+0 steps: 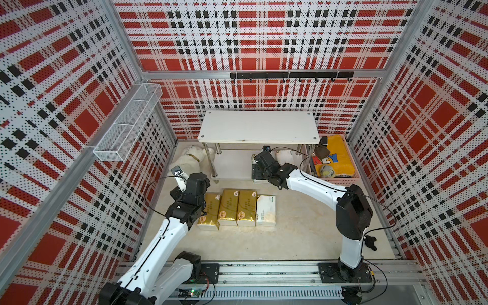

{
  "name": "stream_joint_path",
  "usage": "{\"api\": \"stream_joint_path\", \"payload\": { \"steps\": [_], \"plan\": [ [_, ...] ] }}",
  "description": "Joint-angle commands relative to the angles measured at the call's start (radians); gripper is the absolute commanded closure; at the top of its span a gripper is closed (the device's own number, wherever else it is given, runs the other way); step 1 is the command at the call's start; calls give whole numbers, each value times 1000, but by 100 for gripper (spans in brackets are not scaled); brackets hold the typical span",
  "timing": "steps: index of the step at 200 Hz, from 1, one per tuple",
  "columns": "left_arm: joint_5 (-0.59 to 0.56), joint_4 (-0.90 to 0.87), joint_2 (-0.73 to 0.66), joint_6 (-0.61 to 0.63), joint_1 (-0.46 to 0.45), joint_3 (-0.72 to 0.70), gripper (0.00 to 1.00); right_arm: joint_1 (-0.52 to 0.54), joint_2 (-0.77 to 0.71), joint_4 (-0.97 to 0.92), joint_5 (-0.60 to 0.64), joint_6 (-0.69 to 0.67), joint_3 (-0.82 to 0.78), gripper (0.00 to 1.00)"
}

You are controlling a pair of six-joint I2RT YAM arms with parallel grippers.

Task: Place the tissue boxes on the shelf by color
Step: Place a box of tissues on the shelf.

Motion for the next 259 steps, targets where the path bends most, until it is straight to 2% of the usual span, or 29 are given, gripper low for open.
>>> {"api": "stream_joint_path", "payload": {
  "steps": [1,62,259],
  "plan": [
    [1,-15,-21,-4,-3,-5,0,5,38,-6,70,20,57,18],
    [1,-15,-40,1,-3,-12,0,-12,165,-19,60,3,204,18],
    [3,-11,-46,-5,-2,-17,0,-68,351,-99,-15,5,393,17]
  ]
}}
